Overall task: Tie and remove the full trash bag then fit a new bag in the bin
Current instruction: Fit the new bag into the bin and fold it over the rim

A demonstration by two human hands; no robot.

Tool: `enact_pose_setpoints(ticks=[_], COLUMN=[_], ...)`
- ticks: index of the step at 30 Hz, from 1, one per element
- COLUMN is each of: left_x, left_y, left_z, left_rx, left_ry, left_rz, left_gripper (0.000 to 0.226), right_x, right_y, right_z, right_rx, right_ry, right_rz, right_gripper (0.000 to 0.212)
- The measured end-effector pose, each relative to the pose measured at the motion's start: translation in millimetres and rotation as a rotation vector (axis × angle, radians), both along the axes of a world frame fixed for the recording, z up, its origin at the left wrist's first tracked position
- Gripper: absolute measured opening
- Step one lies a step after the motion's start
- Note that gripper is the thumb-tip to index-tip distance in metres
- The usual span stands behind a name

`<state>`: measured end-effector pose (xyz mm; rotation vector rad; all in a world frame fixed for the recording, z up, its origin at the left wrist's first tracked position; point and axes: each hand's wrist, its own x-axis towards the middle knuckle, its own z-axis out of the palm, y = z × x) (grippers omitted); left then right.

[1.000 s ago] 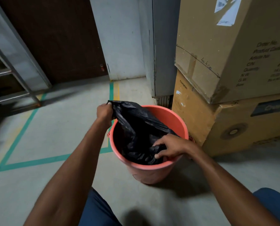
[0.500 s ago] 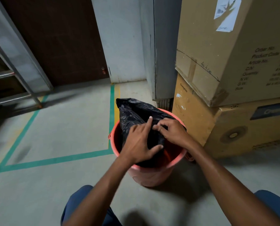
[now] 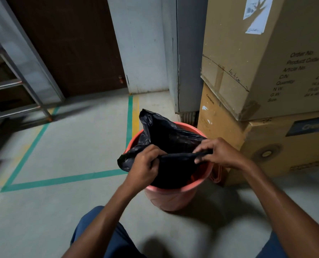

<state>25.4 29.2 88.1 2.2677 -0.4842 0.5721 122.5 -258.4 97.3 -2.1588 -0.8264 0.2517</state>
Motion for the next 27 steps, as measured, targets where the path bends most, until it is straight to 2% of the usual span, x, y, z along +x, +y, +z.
enact_pose_setpoints(ticks=[2,5,7,12,14,16,20,27], left_x=[-10.9,-20.0,-21.6,-26.5,-27.2,-26.5,-28.4,-3.4], left_y=[-8.3,-15.1,-17.4,-10.5,-7.1,-5.1,-4.4,11.4], left_z=[-11.9,-27.3,-29.7,-36.5,-41.1,-44.6,-48.5,-31.4], left_rx=[0.099,0.259,0.306,0.505,0.612,0.692,0.738,0.638], left_ry=[0.064,0.089,0.106,0.099,0.071,0.028,0.004,-0.046], left_rz=[-0.107,-0.121,-0.113,-0.175,-0.176,-0.153,-0.177,-0.101], left_gripper=[0.041,0.042,0.041,0.043,0.043,0.034,0.018,0.017], right_x=[-10.7,-28.4,-36.3,-45.3,-46.7,-46.6,-47.4,-23.7], right_y=[-4.4,-3.4,-1.0,1.0,3.2,6.0,13.6,31.8], right_z=[-11.5,-29.0,-39.9,-51.8,-53.0,-52.7,-52.5,-36.8], right_rx=[-0.080,-0.165,-0.243,-0.355,-0.389,-0.417,-0.478,-0.391], right_ry=[-0.078,-0.176,-0.264,-0.410,-0.434,-0.454,-0.465,-0.451], right_rz=[0.021,0.075,0.111,0.167,0.185,0.195,0.240,0.146], right_gripper=[0.023,0.048,0.055,0.032,0.036,0.040,0.040,0.034])
